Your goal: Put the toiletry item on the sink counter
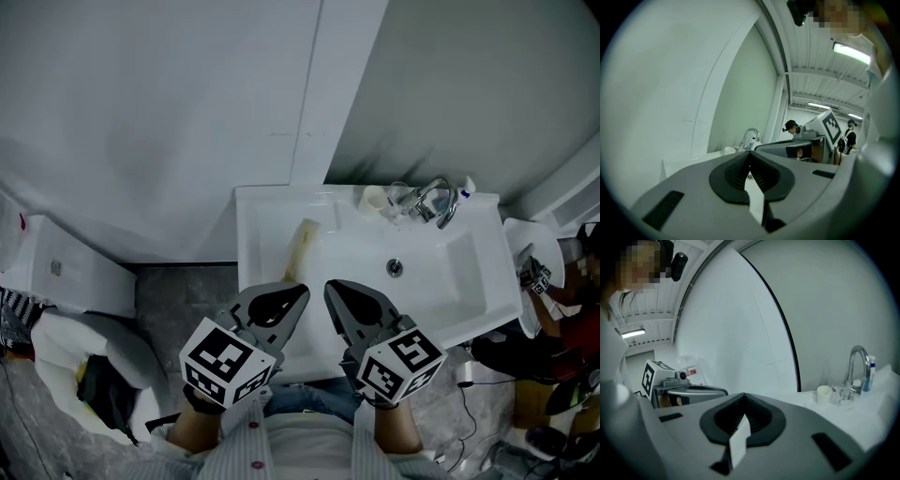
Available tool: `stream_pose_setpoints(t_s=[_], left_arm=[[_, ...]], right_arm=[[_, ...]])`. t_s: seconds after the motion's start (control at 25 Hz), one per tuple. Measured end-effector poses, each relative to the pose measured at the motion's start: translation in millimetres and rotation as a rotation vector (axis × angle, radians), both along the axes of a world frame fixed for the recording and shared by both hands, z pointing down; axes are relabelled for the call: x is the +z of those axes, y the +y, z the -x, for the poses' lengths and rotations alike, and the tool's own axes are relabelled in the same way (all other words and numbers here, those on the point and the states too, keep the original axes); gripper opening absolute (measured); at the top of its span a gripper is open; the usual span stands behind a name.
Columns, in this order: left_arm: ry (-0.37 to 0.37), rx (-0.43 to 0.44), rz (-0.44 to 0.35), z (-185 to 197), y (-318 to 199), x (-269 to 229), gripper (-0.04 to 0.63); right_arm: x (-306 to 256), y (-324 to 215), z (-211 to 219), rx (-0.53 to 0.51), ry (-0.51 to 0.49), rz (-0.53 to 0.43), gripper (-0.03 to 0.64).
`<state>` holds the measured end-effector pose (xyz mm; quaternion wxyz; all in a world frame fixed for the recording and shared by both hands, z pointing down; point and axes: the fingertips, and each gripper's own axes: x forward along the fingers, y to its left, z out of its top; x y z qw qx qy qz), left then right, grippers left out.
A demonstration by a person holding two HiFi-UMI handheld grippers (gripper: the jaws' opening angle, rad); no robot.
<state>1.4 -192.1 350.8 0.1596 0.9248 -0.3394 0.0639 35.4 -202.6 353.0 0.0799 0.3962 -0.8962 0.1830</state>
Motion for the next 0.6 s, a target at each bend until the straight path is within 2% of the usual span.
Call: stream_pose_setpoints(t_s=[0.6], left_arm=[[-0.023, 0.017, -0.006, 3.6, -4.6, 2.9, 0.017]], right_arm=[[7.5, -1.5, 6.5, -0.018, 0.010, 0.029, 0.009]])
